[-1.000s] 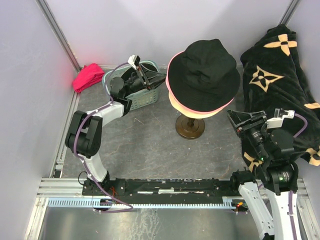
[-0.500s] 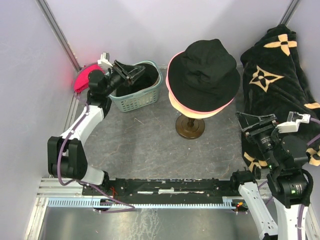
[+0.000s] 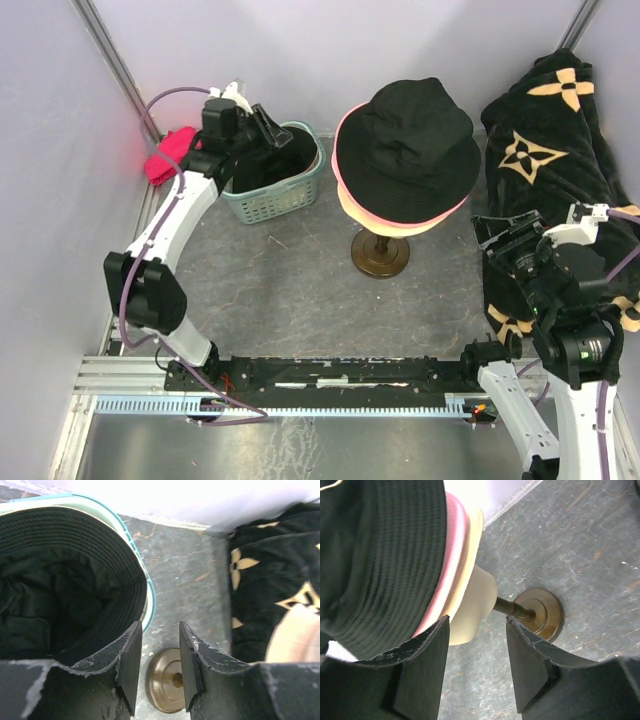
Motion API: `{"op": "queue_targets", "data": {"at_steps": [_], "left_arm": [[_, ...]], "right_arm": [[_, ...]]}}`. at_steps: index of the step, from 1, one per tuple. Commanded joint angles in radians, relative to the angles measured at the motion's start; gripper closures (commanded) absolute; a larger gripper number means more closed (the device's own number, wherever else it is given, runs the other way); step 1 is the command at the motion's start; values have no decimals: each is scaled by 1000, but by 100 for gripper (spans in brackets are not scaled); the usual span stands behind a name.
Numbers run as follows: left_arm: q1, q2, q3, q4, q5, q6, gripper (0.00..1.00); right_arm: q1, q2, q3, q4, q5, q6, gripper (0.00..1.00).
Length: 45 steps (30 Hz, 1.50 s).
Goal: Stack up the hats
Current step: Stack the hat on the hat, then pick up the hat from the bin.
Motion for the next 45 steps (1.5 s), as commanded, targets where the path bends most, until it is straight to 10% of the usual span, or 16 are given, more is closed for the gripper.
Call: {"op": "queue_targets", "data": {"at_steps": [1, 45], "left_arm": [[-67, 75, 111, -141, -132, 171, 55], [-221, 344, 336, -272, -351, 431, 48]], "right_arm": [[-2, 36, 57, 8, 38, -87, 43], [6, 27, 99, 3, 110, -163, 41]]}}
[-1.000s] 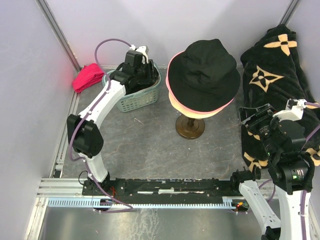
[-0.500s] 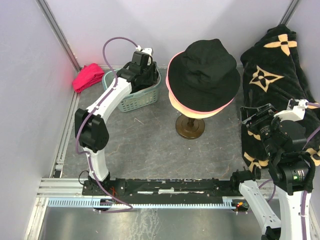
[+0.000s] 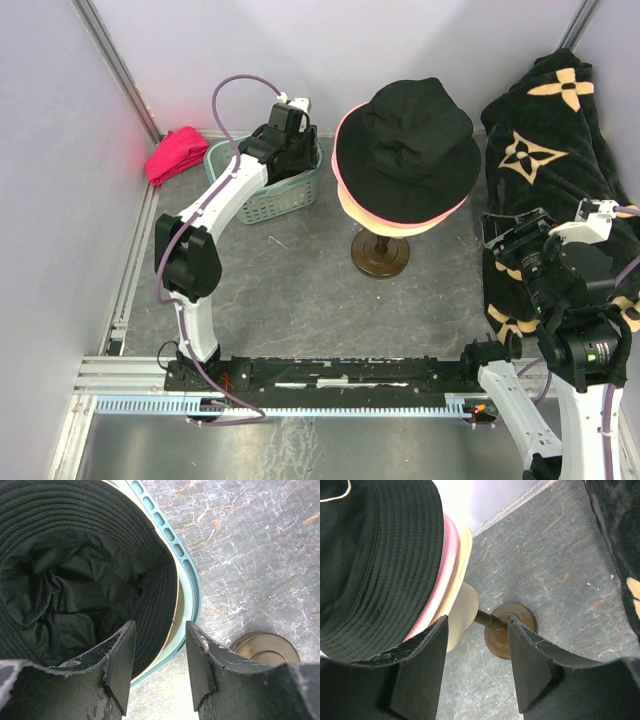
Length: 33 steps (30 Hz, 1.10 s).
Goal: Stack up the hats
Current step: Pick up the hat from the bin.
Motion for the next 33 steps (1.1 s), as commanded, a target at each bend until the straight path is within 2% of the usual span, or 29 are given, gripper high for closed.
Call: {"op": "queue_targets", "data": {"at_steps": [1, 17, 33], "left_arm": [[-3, 16, 39, 28, -15, 49, 48], [-2, 41, 39, 24, -96, 73, 49], [13, 101, 82, -5, -88, 97, 53]], "right_arm": [[4, -8, 38, 35, 25, -19, 41], [3, -1, 43, 43, 29, -17, 41], [5, 20, 38, 62, 33, -18, 41]]}}
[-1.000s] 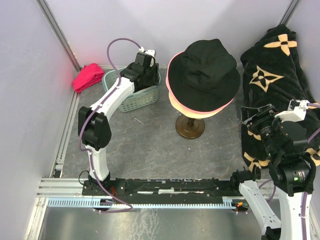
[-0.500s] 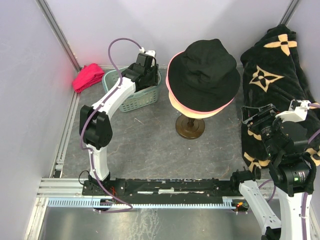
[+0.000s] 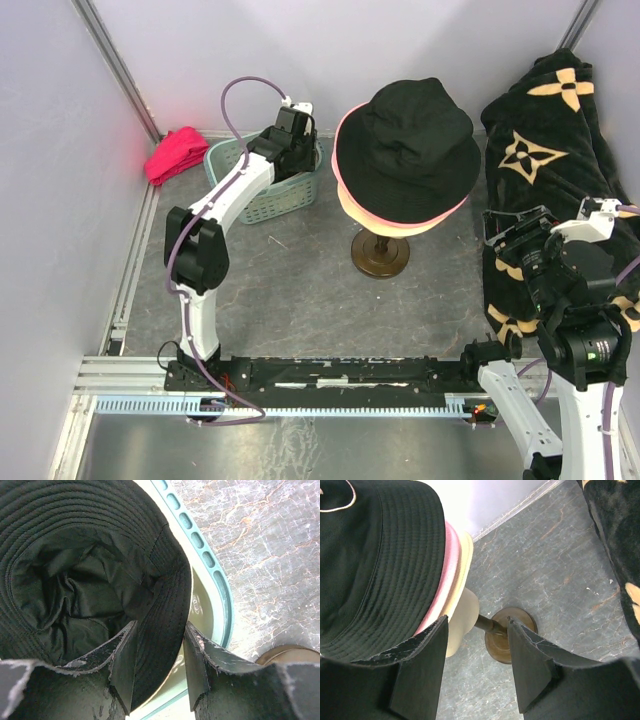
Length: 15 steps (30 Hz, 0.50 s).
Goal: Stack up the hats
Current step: Pick up the hat from the bin.
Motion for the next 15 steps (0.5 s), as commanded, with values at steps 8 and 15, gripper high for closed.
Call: {"op": "queue_targets", "data": {"at_steps": [8, 15], "left_arm": [[23, 38, 48, 19, -1, 74, 65], [35, 24, 57, 40, 15, 79, 97]], "right_arm": [[4, 25, 34, 55, 24, -21, 42], [2, 43, 57, 55, 27, -27, 42]]}}
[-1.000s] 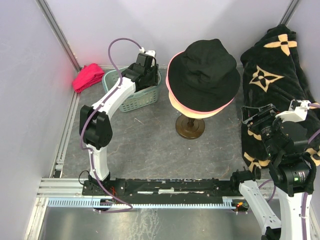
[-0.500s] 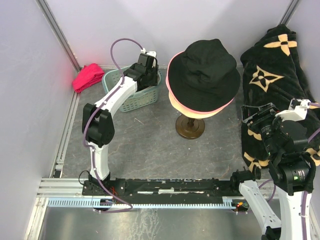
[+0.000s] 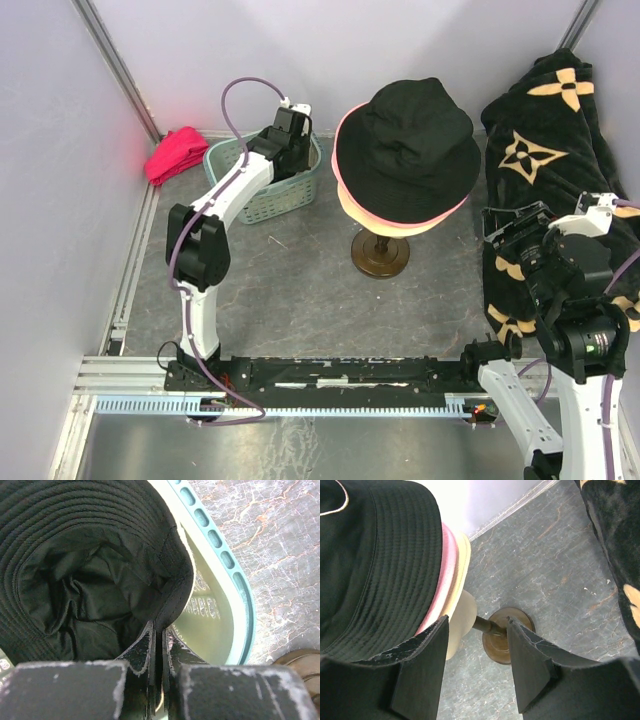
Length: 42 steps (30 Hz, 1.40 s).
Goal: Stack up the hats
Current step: Pick up the hat from the bin.
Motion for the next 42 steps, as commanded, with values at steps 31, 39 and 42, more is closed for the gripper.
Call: {"op": "queue_targets", "data": {"at_steps": [31, 39, 42], "left_arm": [[85, -283, 261, 201, -43, -439, 97], [85, -296, 363, 218, -131, -537, 97], [86, -291, 400, 219, -154, -595, 97]], "right_arm": [[3, 30, 120, 100, 2, -100, 43], [3, 35, 162, 130, -6, -111, 43], [4, 53, 206, 146, -13, -125, 43]]}}
